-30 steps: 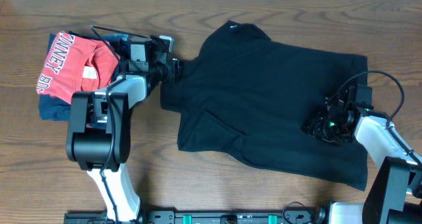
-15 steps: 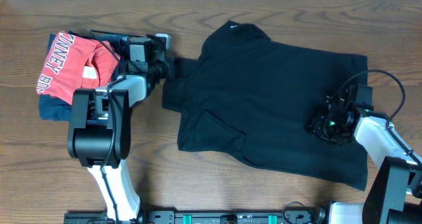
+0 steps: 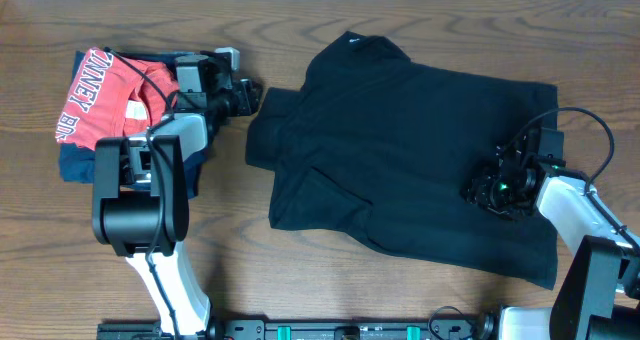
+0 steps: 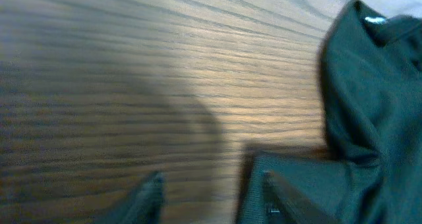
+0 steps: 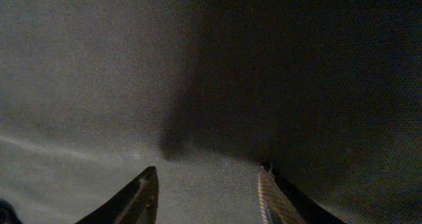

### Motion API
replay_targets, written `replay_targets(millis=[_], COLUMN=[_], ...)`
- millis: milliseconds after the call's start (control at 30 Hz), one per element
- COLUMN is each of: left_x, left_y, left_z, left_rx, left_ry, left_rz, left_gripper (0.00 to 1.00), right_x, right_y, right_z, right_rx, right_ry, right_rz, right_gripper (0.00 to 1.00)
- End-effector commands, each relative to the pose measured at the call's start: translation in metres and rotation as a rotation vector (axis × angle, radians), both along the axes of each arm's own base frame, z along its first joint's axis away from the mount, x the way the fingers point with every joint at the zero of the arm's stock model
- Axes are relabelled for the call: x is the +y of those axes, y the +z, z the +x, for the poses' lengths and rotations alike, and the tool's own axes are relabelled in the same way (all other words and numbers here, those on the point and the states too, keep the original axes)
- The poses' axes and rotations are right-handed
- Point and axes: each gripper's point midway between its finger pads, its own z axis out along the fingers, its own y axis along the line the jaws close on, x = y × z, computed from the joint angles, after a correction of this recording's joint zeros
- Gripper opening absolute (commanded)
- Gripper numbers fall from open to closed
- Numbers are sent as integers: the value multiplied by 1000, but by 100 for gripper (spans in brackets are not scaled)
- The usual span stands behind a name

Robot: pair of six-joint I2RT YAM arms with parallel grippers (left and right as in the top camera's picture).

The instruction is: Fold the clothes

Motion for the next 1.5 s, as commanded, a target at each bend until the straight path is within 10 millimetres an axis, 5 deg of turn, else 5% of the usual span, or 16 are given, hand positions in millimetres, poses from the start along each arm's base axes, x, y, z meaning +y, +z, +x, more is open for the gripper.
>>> replay_targets(millis=[0,167,700,767,967,1467], left_x=[-22,-41,-34,-35,-42,11], left_y=[22,13,-19,-19,-15,18], left_z=[5,2,2,2,1,23], left_rx=[-53,-71,-30,-30,-39,-88], left_ry=[-69,-137,-102,-103,-129,31], left_rz=[-21,42,125,125,85,25], left_gripper=[57,59,58,51,6,6], right_x=[-2,-1,0,0,0,-1], right_y=[-21,-21,-20,-20,-20,-20], right_z=[-15,-16,-15,-15,-15,-10], right_rx=[80,80,80,80,80,57], right_ry=[10,10,4,4,3,3], right_rz=[-45,-41,-32,-32,-33,-38], right_gripper=[51,52,52,52,52,52])
